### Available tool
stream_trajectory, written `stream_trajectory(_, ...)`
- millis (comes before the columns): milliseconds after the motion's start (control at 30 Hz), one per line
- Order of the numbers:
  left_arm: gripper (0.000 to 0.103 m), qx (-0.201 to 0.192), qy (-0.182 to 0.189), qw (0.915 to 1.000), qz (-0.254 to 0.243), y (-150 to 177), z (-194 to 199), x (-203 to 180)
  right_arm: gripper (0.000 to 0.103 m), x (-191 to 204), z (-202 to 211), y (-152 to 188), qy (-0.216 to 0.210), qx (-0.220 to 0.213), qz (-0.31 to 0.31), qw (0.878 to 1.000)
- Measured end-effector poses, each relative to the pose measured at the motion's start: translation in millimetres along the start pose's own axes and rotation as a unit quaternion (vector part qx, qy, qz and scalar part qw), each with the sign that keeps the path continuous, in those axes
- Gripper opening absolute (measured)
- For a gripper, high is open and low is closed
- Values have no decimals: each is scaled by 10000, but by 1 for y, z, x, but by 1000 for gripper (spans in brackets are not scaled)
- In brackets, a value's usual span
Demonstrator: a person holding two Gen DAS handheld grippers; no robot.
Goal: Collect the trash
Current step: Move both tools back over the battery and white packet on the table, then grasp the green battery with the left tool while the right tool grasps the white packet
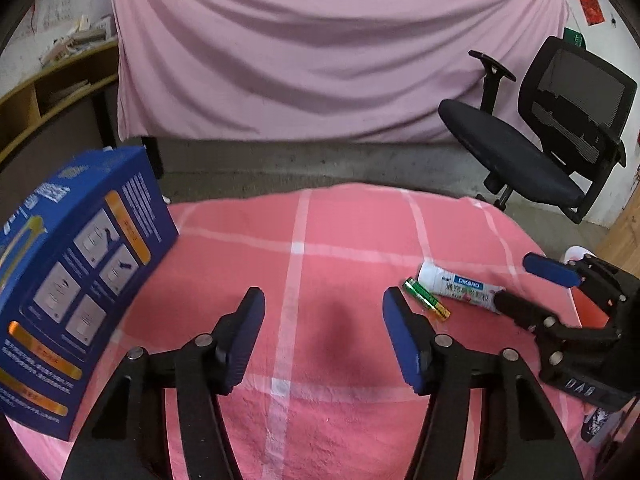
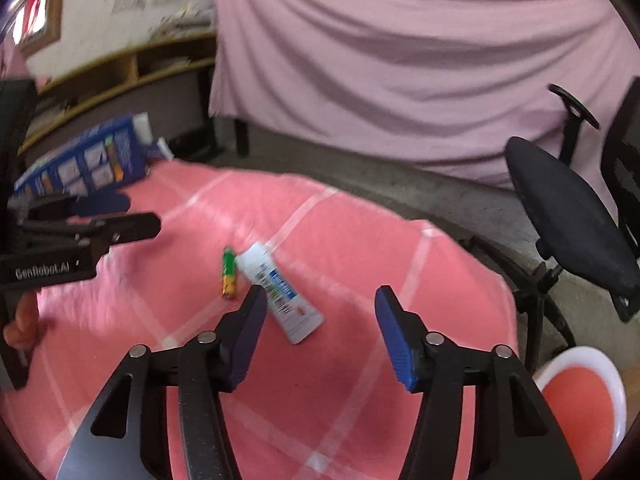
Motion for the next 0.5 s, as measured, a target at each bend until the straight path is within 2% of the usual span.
stream_trajectory(133, 55, 83, 76, 9999, 10, 0, -2, -1, 49, 4, -12, 9, 59, 343, 194, 9992)
stream_trajectory(200, 55, 116, 113, 9999, -26, 0, -2, -4, 37, 5, -16, 12, 29, 484, 218, 9986)
stream_trajectory(233, 54, 136, 137, 9998, -52, 0, -3, -6, 34, 5, -17, 14, 7, 532, 232, 9983)
stream_trajectory(367, 52, 259, 285, 9992, -122, 0, -8, -14, 26, 5, -14, 16, 5, 526, 248, 9983)
stream_trajectory(500, 48, 406, 540, 9976, -119, -1, -14, -25, 23, -7, -7, 18, 47, 515, -7, 9987)
Point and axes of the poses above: each gripper's, at about its wrist camera, not at the fingertips, and z roughly against the way its jaws point, x to its left, y to its underside, the point moved 10 cm from there along -z, roughly the way its jaws point, and after that the axes turned 5 degrees about -z, right-handed, at the moved point
